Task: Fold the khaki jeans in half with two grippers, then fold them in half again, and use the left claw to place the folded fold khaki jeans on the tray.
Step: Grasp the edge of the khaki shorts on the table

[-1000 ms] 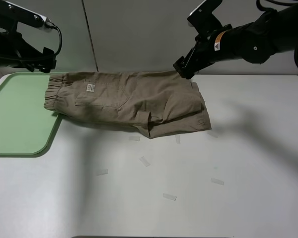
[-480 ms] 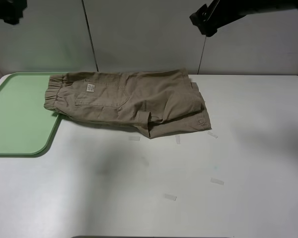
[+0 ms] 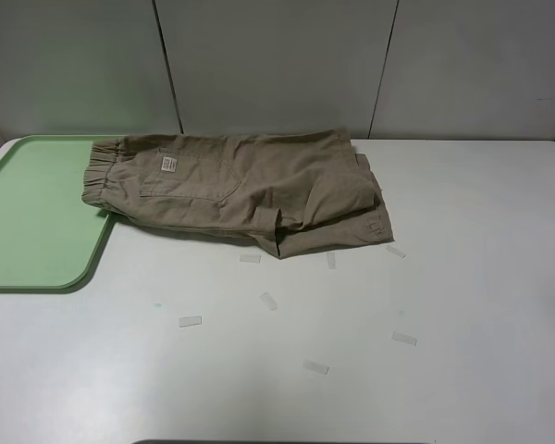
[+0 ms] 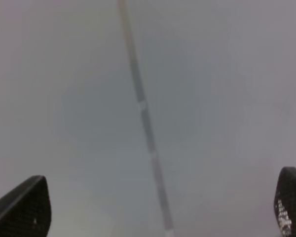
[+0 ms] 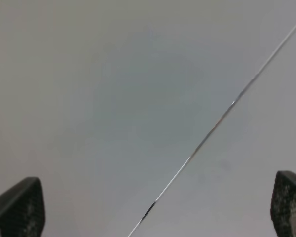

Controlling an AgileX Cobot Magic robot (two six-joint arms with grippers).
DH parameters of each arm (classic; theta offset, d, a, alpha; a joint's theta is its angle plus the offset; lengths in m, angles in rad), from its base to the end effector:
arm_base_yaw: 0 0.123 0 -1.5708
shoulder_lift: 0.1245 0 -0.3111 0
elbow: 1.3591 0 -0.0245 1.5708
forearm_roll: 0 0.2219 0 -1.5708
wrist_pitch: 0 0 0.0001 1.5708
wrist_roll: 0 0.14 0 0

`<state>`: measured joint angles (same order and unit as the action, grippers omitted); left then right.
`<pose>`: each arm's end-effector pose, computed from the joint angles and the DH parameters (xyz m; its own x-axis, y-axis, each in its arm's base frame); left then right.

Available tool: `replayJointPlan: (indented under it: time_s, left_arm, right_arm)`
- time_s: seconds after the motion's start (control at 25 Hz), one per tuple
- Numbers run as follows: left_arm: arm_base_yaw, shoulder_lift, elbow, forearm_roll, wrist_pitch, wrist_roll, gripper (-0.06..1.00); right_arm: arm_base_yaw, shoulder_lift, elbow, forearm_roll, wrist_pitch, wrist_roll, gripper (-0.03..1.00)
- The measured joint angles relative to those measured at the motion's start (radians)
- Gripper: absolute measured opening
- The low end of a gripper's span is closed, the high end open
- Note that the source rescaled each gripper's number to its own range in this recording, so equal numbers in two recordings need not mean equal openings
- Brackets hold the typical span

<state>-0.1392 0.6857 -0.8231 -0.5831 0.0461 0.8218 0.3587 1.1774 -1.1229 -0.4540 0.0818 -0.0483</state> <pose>0.1322 -0.0222 0.4475 0.2167 0.2088 -0.9536 0.1153 0.9645 0.2374 0.2622 0.0929 0.4489 0.1189 -0.4680 -0.8757 -0.2967 0.8249 -0.4812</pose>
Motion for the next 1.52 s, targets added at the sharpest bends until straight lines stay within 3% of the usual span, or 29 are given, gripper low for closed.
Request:
replayJointPlan:
  time_s: [0.2, 0.28, 0.44, 0.6, 0.72, 0.88, 1.04, 1.32, 1.52]
  left_arm:
    - [0.0, -0.083, -0.095, 0.054, 0.291, -0.189, 1.0]
    - [0.0, -0.085, -0.137, 0.129, 0.454, -0.314, 1.0]
    - [0.0, -0.085, -0.197, 0.373, 0.762, -0.553, 1.0]
    - [-0.016, -0.085, -0.201, 0.565, 0.999, -0.649, 1.0]
    - [-0.066, -0.086, -0.202, 0.618, 1.114, -0.665, 1.0]
    - [-0.121, -0.088, -0.192, 0.683, 1.117, -0.716, 1.0]
    - [-0.129, -0.097, -0.083, 0.721, 1.117, -0.762, 1.0]
    - [-0.129, -0.256, 0.157, 0.71, 1.115, -0.785, 1.0]
    - [-0.129, -0.439, 0.199, 0.654, 1.103, -0.822, 1.0]
  right_arm:
    - [0.001, -0.054, 0.0, 0.011, 0.01, 0.013, 0.99]
    - [0.001, -0.058, 0.0, 0.019, 0.013, 0.016, 0.99]
    - [0.002, -0.058, 0.0, 0.031, 0.014, 0.017, 0.99]
    - [0.003, -0.058, 0.0, 0.033, 0.014, 0.017, 0.99]
    - [0.003, -0.058, 0.0, 0.033, 0.014, 0.017, 0.99]
    - [0.003, -0.058, 0.0, 0.036, 0.012, 0.017, 0.99]
    - [0.003, -0.058, 0.0, 0.046, 0.012, 0.017, 0.99]
    - [0.003, -0.058, 0.0, 0.06, 0.012, 0.017, 0.99]
    - [0.003, -0.058, 0.0, 0.061, 0.011, 0.017, 0.99]
